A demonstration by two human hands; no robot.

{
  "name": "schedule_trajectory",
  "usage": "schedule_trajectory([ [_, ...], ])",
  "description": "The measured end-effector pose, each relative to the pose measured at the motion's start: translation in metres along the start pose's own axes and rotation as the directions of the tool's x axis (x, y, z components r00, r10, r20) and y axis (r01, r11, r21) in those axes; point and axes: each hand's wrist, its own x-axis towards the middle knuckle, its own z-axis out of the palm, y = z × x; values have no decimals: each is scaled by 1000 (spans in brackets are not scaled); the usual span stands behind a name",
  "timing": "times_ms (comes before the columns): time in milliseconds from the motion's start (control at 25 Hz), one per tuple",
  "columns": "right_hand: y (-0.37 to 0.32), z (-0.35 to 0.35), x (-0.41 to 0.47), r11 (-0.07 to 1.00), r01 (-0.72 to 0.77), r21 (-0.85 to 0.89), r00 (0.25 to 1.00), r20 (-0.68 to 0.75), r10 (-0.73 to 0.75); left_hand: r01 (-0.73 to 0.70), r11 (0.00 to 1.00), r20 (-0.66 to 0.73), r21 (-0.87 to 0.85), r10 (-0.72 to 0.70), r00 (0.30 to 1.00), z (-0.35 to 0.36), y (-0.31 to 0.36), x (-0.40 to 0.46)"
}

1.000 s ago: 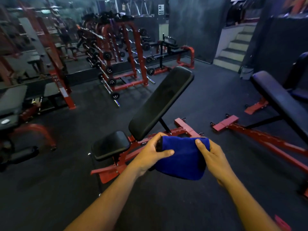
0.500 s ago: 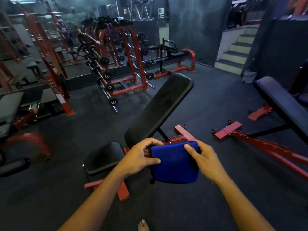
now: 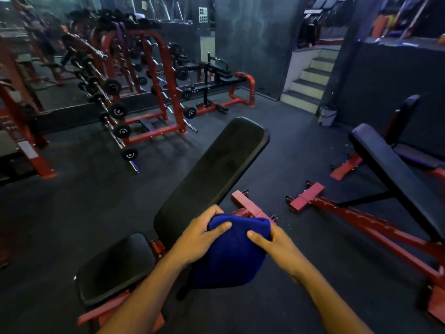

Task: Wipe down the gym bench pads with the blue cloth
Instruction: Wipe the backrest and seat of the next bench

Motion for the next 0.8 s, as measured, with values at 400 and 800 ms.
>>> schedule_trajectory([
  [400,-9,10,149,837,55,544,733,-591,336,-9,960,5,280,7,1000,-83,-95,182],
  [800,12,-80,364,831,166,532,406,-804,434,-434,582,375,687,228,899,-90,-135,458],
])
